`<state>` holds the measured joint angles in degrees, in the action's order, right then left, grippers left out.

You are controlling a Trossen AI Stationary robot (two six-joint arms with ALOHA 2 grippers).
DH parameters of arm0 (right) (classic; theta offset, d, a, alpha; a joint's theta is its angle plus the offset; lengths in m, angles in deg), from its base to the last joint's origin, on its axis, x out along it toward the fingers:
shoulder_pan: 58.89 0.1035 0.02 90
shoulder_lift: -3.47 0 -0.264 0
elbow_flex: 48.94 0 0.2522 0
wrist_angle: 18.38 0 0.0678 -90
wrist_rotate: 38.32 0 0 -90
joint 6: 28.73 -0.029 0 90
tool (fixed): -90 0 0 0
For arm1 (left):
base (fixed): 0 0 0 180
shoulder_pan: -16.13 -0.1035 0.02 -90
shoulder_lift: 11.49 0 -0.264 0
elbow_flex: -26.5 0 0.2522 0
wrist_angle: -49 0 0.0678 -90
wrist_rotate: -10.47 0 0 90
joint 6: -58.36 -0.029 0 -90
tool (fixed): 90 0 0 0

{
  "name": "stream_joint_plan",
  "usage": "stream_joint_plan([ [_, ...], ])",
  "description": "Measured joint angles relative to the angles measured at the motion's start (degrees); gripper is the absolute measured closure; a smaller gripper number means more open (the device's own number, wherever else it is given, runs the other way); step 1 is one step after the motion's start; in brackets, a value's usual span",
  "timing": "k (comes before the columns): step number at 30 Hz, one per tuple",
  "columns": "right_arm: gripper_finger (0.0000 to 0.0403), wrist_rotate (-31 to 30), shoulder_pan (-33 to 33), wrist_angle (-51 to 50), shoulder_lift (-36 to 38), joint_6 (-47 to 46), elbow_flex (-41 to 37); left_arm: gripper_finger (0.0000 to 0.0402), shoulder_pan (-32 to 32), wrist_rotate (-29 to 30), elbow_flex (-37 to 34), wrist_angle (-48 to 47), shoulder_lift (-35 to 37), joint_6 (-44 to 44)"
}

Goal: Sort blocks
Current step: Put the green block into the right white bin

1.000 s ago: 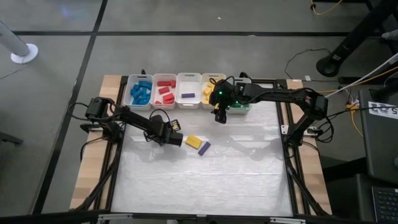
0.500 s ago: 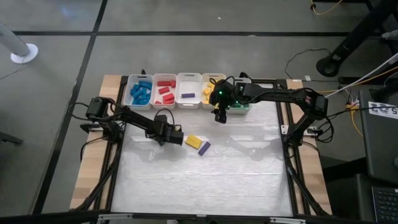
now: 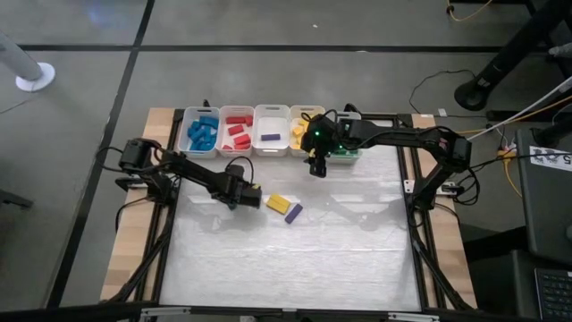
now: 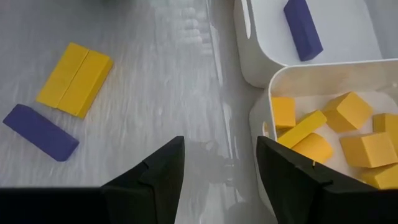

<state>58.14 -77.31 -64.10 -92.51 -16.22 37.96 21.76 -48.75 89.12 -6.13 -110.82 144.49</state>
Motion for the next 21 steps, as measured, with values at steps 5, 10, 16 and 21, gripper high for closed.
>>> stream_joint_plan([
  [5,0.0203,-3.22,0.01,-0.87,1.71,0.2,0.0,0.0287,-0.22,-0.42,-0.39,2.24,2.83,-4.84],
  [10,0.0203,-10.27,-0.01,-2.52,5.39,1.47,0.0,0.0287,-0.8,0.88,-0.22,7.88,7.09,-11.72],
  [16,0.0203,-12.5,-0.01,-8.04,11.14,7.59,0.0,0.0282,-3.58,1.45,-0.12,21.24,12.37,-26.1],
  [21,0.0203,-7.32,0.03,-10.95,15.26,13.22,0.02,0.028,-7.47,0.04,-0.11,36.72,16.18,-40.76],
])
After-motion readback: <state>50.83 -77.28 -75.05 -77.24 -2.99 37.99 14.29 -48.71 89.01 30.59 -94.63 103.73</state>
